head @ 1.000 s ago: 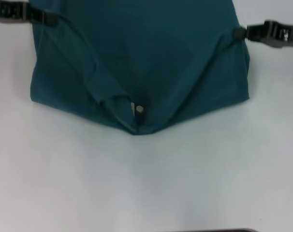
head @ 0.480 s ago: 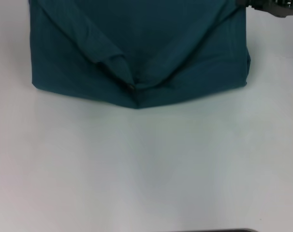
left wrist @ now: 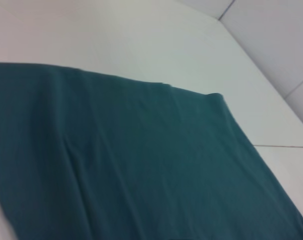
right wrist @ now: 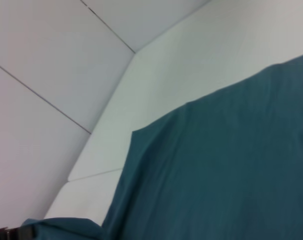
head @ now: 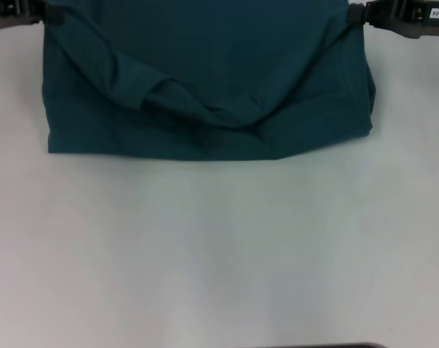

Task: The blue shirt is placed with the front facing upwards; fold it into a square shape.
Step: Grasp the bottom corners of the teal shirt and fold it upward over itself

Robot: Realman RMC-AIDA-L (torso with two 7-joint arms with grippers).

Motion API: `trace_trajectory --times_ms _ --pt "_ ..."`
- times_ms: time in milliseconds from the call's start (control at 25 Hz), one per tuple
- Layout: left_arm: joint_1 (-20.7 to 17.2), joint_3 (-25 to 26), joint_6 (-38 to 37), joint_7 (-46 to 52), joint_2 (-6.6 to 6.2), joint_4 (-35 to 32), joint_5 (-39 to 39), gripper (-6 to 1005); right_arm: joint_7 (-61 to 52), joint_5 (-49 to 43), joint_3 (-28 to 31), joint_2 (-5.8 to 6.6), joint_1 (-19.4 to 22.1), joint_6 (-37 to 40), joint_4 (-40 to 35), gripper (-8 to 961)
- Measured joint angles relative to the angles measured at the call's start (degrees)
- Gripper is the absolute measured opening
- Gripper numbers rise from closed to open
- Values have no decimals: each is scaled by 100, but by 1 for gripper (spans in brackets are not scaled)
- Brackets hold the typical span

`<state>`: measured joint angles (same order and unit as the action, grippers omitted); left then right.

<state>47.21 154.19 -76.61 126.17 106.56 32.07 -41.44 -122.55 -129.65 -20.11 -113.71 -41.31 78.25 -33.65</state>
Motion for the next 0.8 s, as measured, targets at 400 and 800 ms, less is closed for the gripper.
trace_trajectory --times_ms 400,800 --pt "-147 50 -48 -23 14 69 -56 28 -33 14 -112 8 -44 -176 -13 16" --pt "0 11 -258 60 -32 359 -437 28 -134 233 -134 232 -167 -85 -43 17"
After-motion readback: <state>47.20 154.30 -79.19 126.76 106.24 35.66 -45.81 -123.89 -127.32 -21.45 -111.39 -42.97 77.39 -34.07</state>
